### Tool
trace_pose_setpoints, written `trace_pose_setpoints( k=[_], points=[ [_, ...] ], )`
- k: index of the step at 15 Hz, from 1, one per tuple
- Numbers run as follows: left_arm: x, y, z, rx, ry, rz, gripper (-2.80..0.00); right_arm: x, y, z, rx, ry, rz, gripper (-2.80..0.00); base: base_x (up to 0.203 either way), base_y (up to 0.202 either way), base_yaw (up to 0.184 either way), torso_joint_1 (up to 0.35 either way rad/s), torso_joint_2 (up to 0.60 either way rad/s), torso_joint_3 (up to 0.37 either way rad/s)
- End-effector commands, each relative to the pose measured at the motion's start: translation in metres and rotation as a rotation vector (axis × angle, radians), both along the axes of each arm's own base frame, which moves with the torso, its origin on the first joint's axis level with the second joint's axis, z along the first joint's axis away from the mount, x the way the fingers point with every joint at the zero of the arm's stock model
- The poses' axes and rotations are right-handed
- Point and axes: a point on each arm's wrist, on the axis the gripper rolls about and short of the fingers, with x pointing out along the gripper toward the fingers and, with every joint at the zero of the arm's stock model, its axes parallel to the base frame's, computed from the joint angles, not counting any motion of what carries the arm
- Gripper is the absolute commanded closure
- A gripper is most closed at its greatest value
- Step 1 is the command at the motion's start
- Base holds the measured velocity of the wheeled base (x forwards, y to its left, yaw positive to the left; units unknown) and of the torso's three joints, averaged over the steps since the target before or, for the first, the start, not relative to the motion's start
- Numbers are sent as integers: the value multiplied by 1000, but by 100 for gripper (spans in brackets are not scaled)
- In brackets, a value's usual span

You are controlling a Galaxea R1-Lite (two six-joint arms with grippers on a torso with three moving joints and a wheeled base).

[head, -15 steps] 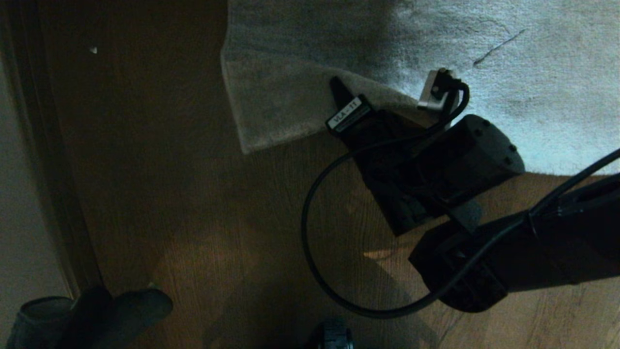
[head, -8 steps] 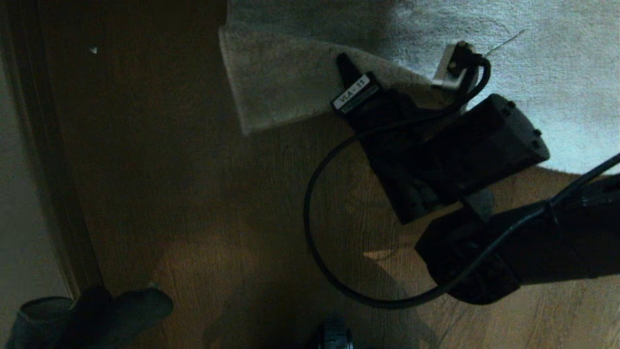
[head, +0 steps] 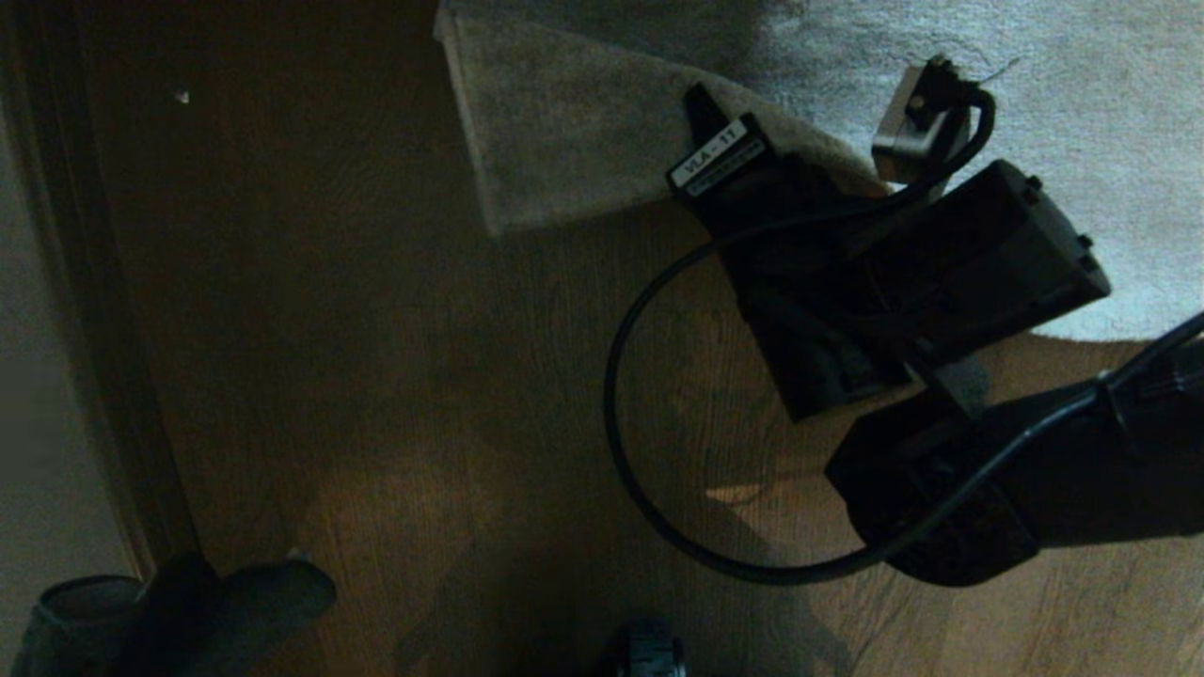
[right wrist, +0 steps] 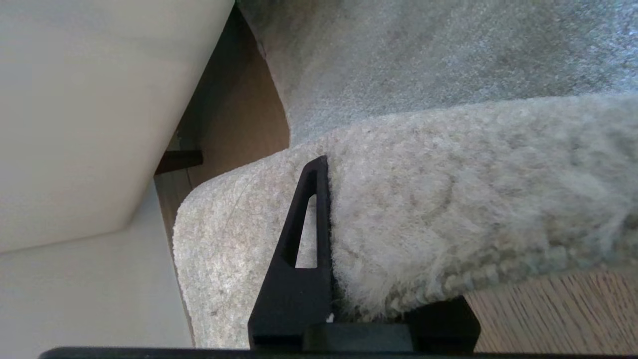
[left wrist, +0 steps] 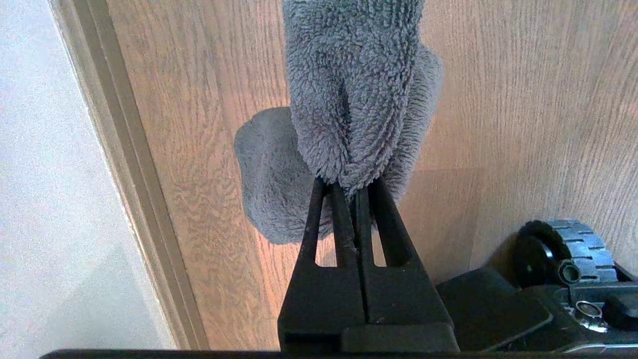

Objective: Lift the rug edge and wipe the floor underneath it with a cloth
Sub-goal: Lay down the carpet

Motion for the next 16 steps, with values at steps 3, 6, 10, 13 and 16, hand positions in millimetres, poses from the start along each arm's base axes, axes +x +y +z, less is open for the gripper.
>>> trace_pose_setpoints(
  k=[3, 6, 10, 13, 16],
  points=[
    [0, 0, 0, 0, 0, 0, 0, -2, -3, 5, 45, -30, -1, 0, 0, 0, 0, 0, 0, 0],
    [0, 0, 0, 0, 0, 0, 0, -3, -2, 4, 45, -29, 3, -280, 0, 0, 0, 0, 0, 0],
    [0, 0, 0, 0, 0, 0, 0, -5, -3, 7, 73, -27, 25, -280, 0, 0, 0, 0, 0, 0],
    [0, 0, 0, 0, 0, 0, 0, -18, -5, 17, 130, -30, 86, -280, 0, 0, 0, 0, 0, 0],
    [0, 0, 0, 0, 0, 0, 0, -37, -15, 39, 243, -50, 173, -280, 0, 0, 0, 0, 0, 0]
  ],
)
